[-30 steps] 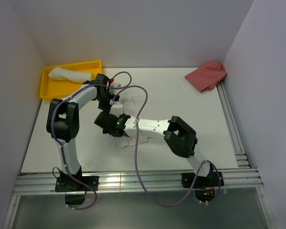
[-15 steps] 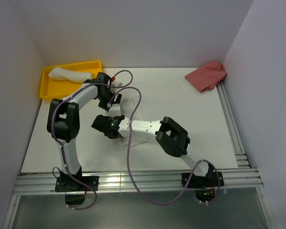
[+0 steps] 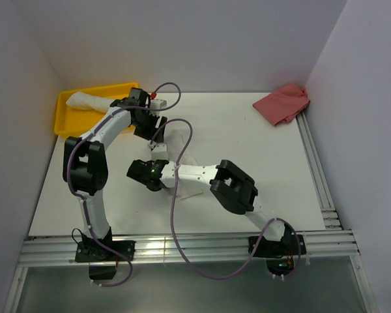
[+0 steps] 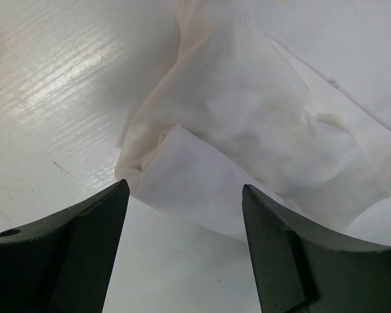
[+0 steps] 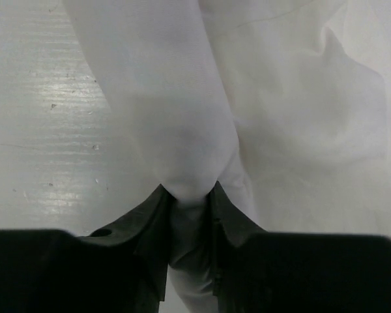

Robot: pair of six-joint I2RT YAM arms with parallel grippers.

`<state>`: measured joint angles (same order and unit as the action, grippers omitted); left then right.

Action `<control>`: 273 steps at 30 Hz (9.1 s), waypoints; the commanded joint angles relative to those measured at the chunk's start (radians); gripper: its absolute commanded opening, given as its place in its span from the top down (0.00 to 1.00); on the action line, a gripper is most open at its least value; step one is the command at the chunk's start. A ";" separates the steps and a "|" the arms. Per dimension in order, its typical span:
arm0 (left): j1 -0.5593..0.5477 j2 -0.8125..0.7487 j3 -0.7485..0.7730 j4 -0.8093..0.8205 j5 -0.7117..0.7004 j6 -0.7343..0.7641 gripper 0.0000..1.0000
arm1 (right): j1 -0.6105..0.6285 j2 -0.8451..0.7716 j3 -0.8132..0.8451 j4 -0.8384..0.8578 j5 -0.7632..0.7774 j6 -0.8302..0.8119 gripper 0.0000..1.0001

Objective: Roll the t-shirts
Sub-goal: Roll the tshirt, then place the rolled tshirt into the container

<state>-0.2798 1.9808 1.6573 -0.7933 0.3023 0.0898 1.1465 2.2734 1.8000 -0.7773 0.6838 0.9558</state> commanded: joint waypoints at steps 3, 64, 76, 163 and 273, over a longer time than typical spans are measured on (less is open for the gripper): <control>0.007 -0.091 0.012 -0.024 0.050 0.016 0.24 | -0.066 -0.080 -0.247 0.120 -0.229 0.055 0.86; -0.133 0.121 -0.056 0.091 -0.186 0.016 0.34 | -0.150 -0.465 -1.031 1.052 -0.478 0.446 0.36; -0.148 0.158 0.009 0.052 -0.224 0.030 0.33 | -0.061 -0.555 -0.696 0.431 -0.110 0.282 0.30; -0.025 0.076 -0.090 0.077 -0.014 -0.001 0.25 | -0.306 -0.373 -0.835 0.945 -0.624 0.229 0.43; 0.022 0.194 -0.056 0.186 0.431 -0.159 1.00 | -0.303 -0.432 -0.801 0.831 -0.550 0.190 0.40</control>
<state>-0.2443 2.1601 1.5501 -0.6708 0.7624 -0.1059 0.8352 1.9022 1.0260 0.2157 0.0738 1.1801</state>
